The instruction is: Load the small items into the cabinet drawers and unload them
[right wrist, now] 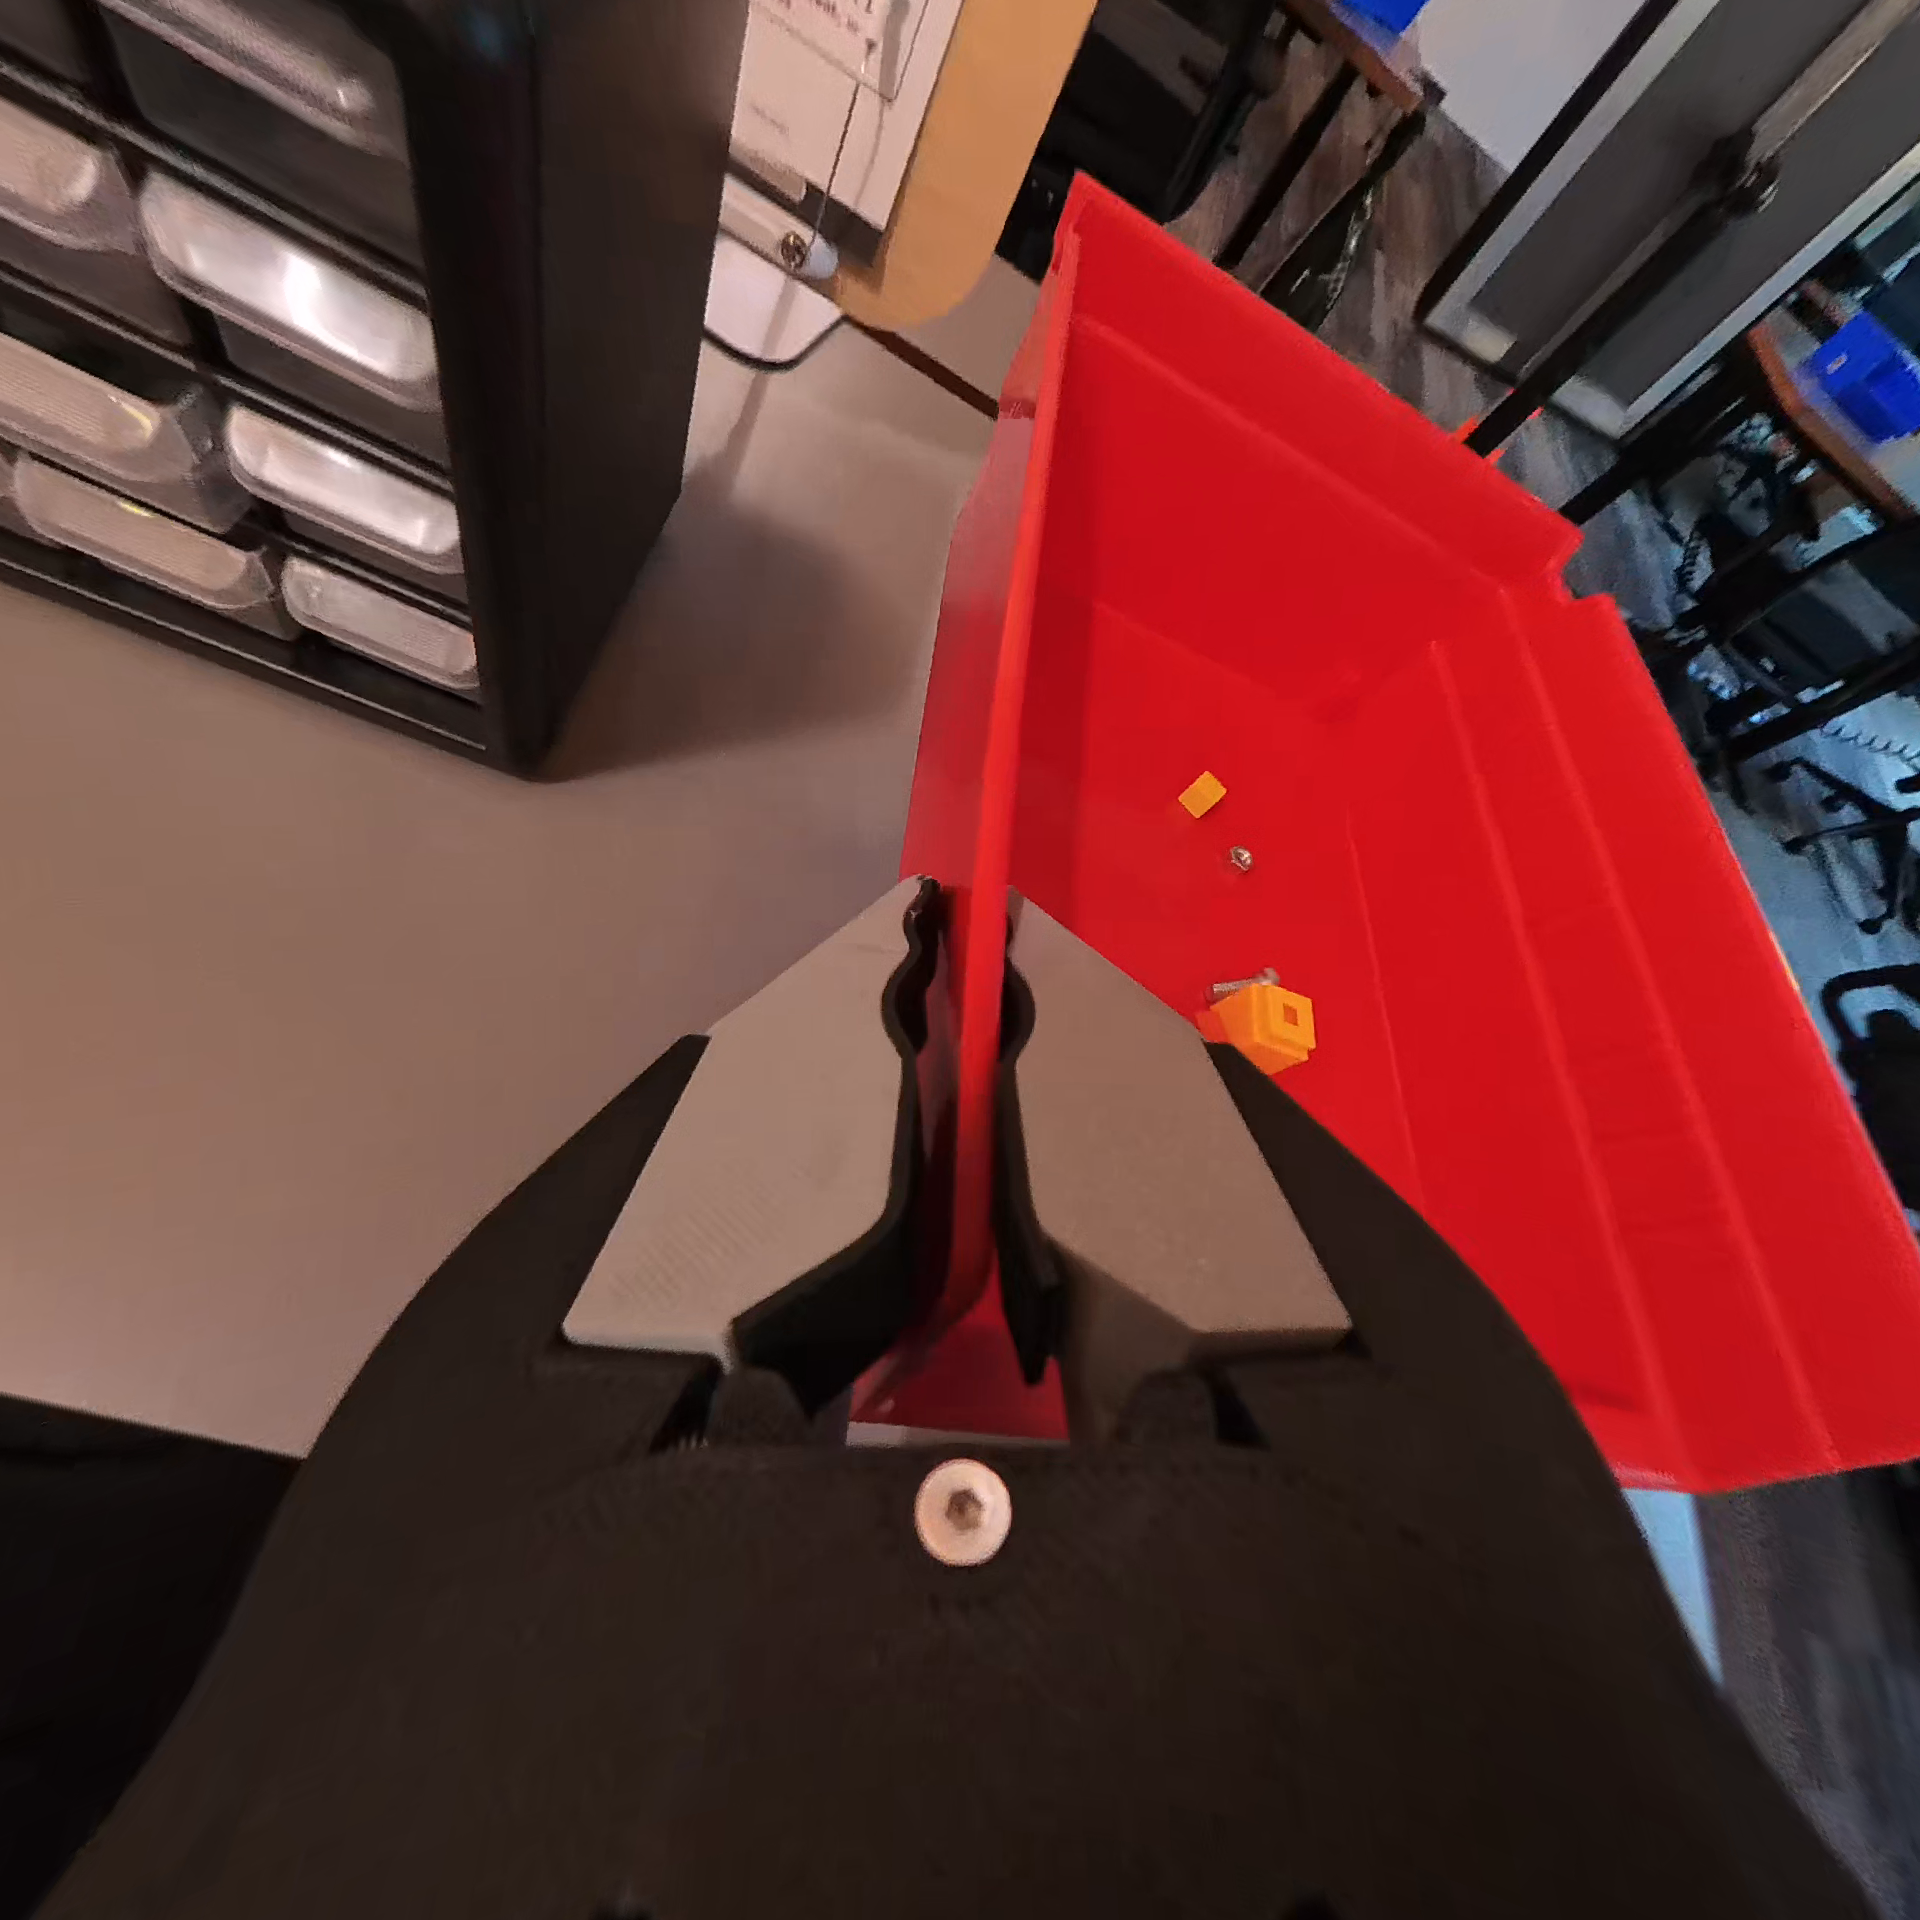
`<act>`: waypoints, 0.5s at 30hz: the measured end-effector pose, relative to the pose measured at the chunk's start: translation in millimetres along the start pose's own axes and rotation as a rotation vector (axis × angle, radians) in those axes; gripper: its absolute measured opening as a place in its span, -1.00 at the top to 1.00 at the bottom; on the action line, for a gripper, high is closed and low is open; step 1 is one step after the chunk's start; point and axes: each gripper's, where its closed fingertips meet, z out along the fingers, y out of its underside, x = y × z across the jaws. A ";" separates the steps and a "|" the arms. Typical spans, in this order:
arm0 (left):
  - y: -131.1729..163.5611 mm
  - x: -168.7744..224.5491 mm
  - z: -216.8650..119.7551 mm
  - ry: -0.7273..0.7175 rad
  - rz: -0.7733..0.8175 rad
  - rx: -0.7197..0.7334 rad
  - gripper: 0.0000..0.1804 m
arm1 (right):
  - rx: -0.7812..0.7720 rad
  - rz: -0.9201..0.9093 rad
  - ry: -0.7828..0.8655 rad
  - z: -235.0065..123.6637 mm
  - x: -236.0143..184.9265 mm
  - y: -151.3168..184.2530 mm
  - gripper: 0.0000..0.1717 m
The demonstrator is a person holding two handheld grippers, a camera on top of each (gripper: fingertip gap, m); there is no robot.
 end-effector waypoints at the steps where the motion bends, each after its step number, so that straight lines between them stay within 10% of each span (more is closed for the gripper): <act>1: -0.7 -0.7 -0.9 -0.001 -0.001 0.004 0.97 | 0.003 -0.014 0.010 -6.4 4.7 -7.7 0.97; 15: -18.0 -26.7 -37.5 -0.055 0.002 0.060 0.97 | 0.239 -0.193 -0.002 -113.6 -22.3 -173.8 0.96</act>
